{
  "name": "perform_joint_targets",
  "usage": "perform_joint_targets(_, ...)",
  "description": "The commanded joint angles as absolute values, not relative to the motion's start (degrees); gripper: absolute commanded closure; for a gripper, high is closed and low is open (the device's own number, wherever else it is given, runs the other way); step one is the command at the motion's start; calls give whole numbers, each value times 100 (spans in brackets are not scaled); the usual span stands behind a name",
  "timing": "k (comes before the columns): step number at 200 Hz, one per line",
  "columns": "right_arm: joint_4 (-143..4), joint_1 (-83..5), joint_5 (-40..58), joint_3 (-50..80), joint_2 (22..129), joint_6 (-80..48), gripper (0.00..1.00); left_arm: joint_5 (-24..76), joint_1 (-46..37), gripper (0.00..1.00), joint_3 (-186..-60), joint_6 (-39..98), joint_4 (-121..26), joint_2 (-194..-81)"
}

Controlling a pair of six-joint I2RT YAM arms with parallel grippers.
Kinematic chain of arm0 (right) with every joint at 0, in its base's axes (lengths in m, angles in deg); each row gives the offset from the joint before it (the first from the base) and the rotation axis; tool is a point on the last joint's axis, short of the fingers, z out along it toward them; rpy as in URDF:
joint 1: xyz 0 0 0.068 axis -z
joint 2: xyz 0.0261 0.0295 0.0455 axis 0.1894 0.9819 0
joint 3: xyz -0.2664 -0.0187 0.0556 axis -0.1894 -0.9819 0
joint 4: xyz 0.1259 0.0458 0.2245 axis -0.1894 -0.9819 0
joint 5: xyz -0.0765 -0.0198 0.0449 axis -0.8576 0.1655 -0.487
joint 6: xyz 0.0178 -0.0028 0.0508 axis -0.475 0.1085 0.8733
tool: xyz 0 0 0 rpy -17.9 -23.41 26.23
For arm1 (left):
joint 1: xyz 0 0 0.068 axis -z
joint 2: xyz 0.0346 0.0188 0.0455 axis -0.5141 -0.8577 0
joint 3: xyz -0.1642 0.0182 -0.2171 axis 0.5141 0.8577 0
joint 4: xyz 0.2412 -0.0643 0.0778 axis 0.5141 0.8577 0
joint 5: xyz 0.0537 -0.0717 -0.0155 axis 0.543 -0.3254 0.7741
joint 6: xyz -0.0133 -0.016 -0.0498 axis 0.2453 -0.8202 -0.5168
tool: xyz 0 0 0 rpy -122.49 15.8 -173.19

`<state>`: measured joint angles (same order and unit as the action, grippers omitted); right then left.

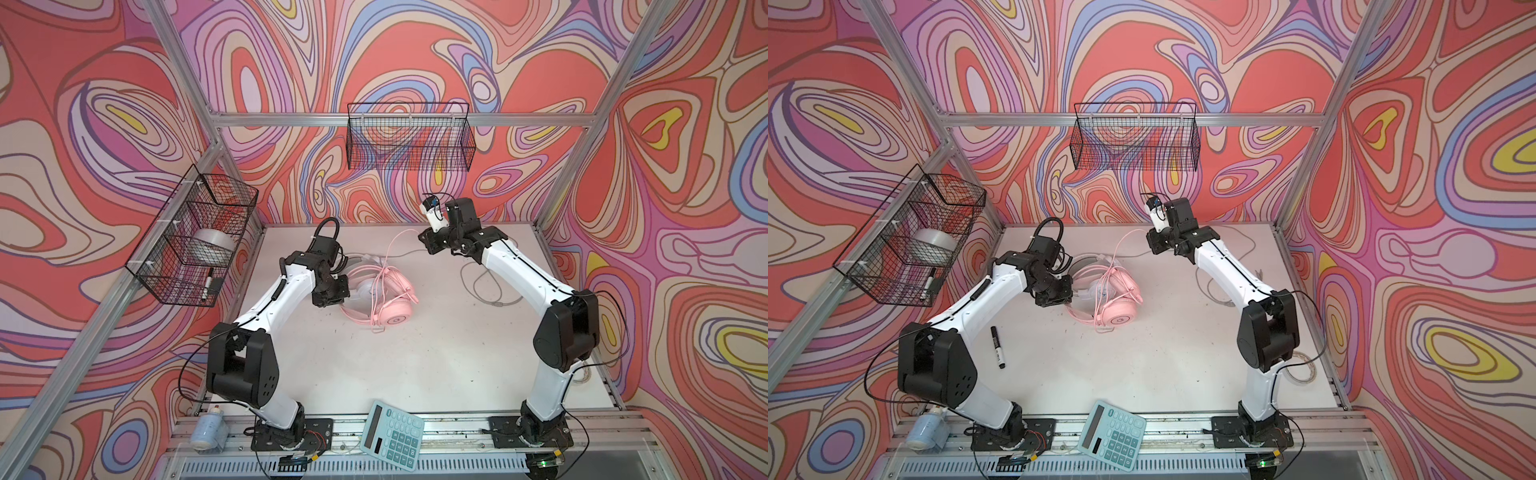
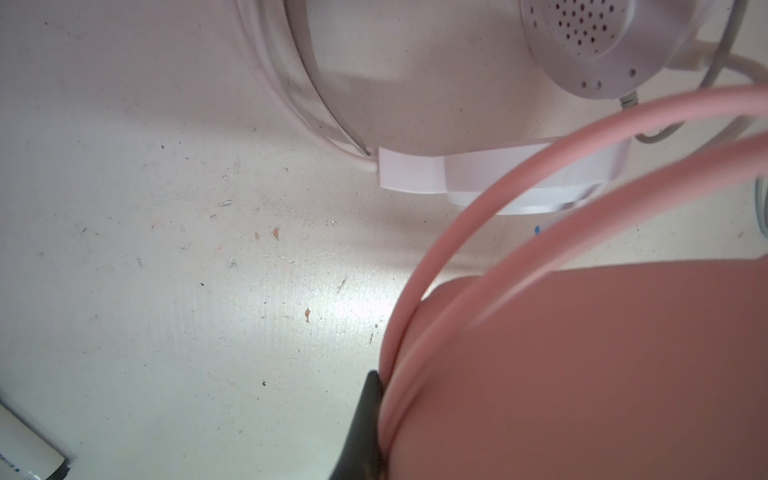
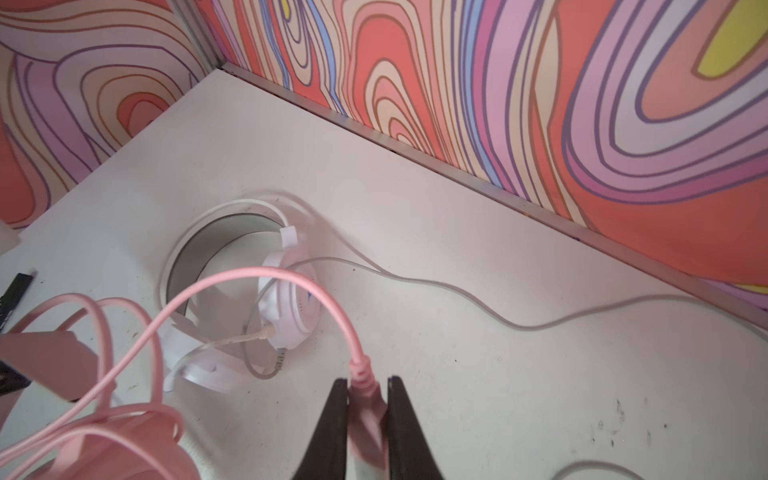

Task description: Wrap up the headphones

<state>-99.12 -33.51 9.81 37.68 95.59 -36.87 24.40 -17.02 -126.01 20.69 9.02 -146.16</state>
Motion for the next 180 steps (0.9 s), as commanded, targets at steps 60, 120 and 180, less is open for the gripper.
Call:
perform_joint_targets(60, -10295, -3039, 696, 3629, 9970, -3210, 100, 1824, -1696, 100, -12610, 2106, 761, -14217)
perform_joint_targets(120, -10371, -3026, 353, 3086, 9958, -3261, 100, 1595, -1696, 100, -12681, 2069, 681, -14208)
perform_joint_targets(180, -10613, -2947, -299, 2788, 10008, -3204, 100, 1517, -1705, 100, -12708, 2043, 654, -14182)
